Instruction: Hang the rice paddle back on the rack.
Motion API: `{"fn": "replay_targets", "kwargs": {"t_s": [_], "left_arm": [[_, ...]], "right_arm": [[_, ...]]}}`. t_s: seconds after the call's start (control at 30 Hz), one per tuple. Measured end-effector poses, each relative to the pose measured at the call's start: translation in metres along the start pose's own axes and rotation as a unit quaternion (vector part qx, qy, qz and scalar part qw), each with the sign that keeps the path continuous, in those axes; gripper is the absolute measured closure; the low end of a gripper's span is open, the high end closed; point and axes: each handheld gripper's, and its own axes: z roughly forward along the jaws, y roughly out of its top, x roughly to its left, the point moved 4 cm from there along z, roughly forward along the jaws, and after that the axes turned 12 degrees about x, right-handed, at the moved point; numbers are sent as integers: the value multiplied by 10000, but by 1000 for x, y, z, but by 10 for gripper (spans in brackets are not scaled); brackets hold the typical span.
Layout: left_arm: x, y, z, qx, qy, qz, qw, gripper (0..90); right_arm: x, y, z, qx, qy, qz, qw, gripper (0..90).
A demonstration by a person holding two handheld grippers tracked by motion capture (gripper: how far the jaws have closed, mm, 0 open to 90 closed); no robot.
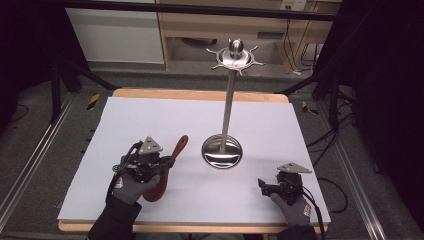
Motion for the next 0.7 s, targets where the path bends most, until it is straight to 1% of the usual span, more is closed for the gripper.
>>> {"fn": "replay_targets", "kwargs": {"t_s": [0.03, 0.07, 0.17, 0.23, 0.4, 0.53, 0.57, 0.6, 0.7], "left_arm": [[0, 1, -2, -115, 8, -28, 9999, 785], [0, 2, -4, -180, 12, -6, 9998, 785], [-1, 5, -8, -389, 39, -60, 9992, 785], [-1, 7, -10, -481, 12, -85, 9988, 785], [-3, 13, -17, -744, 28, -87, 9972, 785], [-5, 18, -23, -852, 13, -70, 9963, 784], [-5, 20, -25, -924, 16, -78, 9957, 785], [-6, 21, -26, -946, 4, -69, 9955, 785], [-8, 25, -30, -1040, 51, -30, 9946, 785]], "right_arm": [[0, 0, 0, -4, 2, 14, 10000, 108], [0, 0, 0, -2, 0, 12, 10000, 109], [0, 0, 0, -8, -14, -4, 10000, 108], [0, 0, 0, -10, -10, 6, 10000, 108], [0, 0, 0, -19, -12, 6, 10000, 107], [0, 0, 0, -34, -15, 13, 10000, 107], [0, 0, 0, -40, -21, 6, 10000, 106], [0, 0, 0, -41, -21, 5, 10000, 106], [0, 0, 0, -35, -25, 10, 10000, 103]]}}
